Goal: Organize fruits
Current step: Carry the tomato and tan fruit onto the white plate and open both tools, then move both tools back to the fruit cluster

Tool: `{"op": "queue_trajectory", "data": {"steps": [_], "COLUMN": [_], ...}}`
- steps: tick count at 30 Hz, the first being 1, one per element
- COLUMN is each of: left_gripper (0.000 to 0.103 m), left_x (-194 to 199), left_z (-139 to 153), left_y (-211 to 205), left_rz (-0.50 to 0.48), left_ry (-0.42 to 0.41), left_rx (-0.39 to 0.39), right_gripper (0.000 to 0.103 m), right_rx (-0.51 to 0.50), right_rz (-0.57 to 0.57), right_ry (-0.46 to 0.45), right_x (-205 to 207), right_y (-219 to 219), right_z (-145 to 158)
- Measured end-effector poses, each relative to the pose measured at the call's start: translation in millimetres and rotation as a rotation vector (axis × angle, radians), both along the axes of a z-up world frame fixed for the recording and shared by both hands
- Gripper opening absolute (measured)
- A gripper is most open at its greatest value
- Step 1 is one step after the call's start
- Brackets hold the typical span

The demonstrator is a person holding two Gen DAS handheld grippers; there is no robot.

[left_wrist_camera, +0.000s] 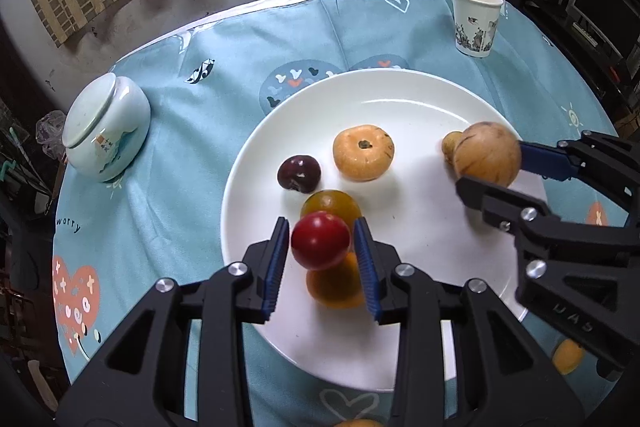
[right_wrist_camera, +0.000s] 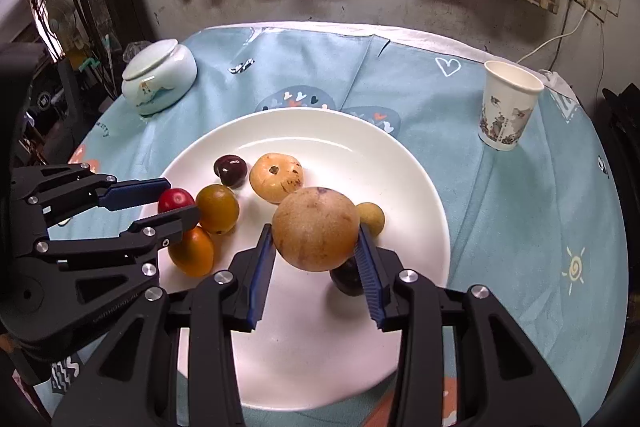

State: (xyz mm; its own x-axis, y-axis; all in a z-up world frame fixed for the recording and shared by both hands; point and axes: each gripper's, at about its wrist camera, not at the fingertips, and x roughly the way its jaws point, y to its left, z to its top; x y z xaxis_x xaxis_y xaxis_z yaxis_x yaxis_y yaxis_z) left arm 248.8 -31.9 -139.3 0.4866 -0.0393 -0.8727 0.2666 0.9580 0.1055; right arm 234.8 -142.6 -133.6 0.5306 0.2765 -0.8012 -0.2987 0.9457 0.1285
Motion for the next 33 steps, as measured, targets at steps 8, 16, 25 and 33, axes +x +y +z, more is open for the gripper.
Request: {"op": "queue_trajectory", "data": {"steps": [8,16,25,33], "left_gripper": [0.069,0.082,0.085,0.085], "left_x": [-4,-45,-133,-169], "left_z": [10,34,21,-41], "left_y": [8,31,98,147], "left_rz": [0.032,0.081,0.175,0.382], "left_ry": [-0.031,-0.057,0.031,0.196], "left_rx": [0.025,0.015,-0.026,-0.036], "right_gripper": [0.067,0.067,0.067,0.067], "right_rx": [-0.032,-0.032,-0.036,0.012], "right_rz": [-0.048,-0.056,0.021,0.044], "right_ry": [-0.01,-0.038,0.075,0.154], "right_x": [-7,-61,-191,-236], "right_y": [-10,-29,-20,5], "right_z": [5,29,-8,-26]}}
